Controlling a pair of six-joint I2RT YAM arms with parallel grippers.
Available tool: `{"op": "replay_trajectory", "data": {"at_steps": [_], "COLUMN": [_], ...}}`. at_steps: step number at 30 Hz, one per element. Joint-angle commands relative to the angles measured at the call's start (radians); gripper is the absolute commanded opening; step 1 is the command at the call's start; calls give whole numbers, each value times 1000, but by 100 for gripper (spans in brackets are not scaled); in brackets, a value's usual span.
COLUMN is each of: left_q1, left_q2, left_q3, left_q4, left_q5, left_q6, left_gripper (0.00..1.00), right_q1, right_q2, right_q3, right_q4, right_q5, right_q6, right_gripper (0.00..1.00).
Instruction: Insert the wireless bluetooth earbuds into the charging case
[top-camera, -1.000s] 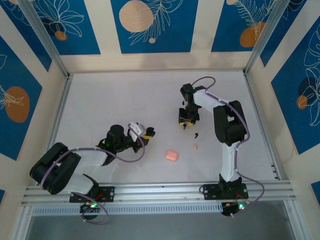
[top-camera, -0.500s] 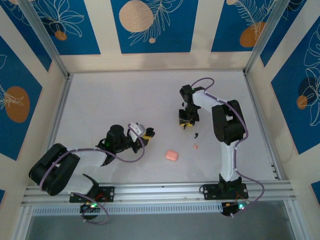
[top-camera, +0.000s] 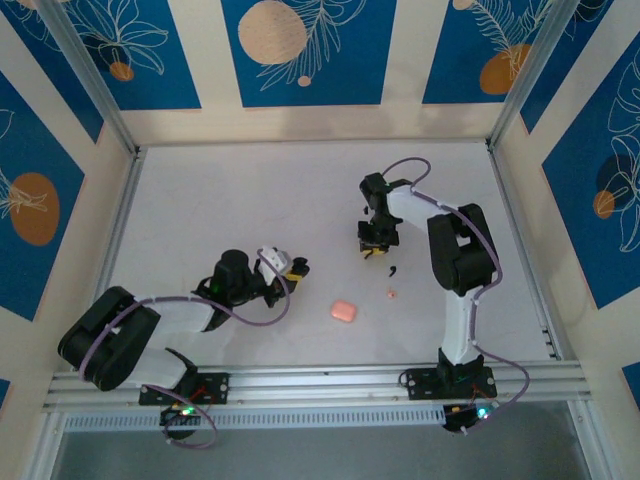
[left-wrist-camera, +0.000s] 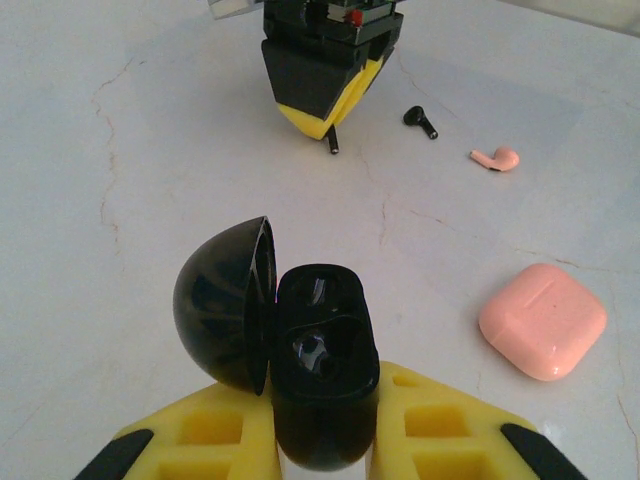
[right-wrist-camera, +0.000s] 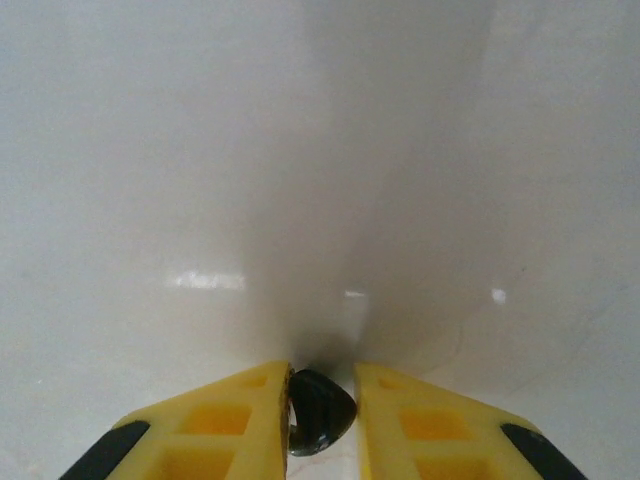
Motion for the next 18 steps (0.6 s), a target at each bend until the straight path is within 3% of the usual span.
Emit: {"op": "replay_trajectory", "data": {"at_steps": [1,7,18], "left_q1": [8,0,-28], "left_q2": [41,154,274], "left_q3": [30,40,106], "left_q4": [36,189,288], "left_q5": [27,52,99], "left_q6": [15,-43,-81], "left_gripper": [19,18,18], "right_q1": [16,46,147], "right_q2": [-102,-242,-453], "right_q3": [-51,-166,-328], "right_q4": [79,192,407], "right_q5": [-18,-5,10], "right_q6": [6,-15,-200], "right_gripper": [23,22,22]}}
